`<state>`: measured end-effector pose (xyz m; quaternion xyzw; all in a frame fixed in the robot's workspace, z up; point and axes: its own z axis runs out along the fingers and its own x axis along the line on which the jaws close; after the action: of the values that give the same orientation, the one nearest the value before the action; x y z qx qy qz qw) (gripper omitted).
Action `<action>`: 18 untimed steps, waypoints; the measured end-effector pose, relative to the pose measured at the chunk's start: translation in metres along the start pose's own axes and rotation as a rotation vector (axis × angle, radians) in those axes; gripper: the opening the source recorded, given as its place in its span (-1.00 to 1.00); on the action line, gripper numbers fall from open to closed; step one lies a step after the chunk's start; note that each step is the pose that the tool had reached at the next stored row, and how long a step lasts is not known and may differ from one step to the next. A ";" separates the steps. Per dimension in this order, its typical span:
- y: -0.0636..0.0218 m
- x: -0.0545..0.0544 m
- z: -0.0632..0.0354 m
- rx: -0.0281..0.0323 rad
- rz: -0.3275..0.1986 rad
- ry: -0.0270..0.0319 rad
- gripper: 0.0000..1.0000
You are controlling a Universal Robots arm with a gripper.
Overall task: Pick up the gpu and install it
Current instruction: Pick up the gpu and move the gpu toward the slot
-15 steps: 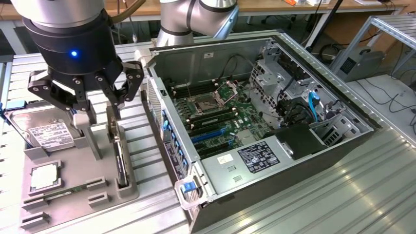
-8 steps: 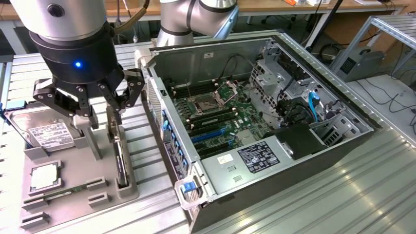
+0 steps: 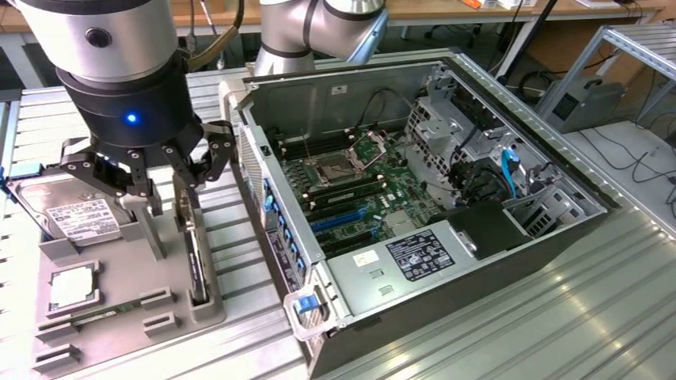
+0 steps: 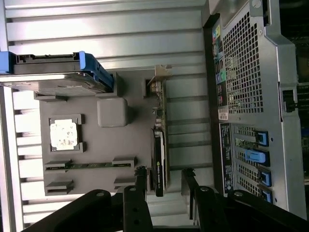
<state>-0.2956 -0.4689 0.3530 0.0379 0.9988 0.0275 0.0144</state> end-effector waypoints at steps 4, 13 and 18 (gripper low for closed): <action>-0.0003 0.000 0.0049 0.0000 0.000 0.0000 -0.15; -0.0011 0.001 0.0210 -0.0001 0.000 0.0000 -0.15; -0.0017 0.001 0.0312 0.0001 0.000 0.0001 -0.15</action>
<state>-0.2956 -0.4689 0.3217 0.0379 0.9988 0.0275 0.0143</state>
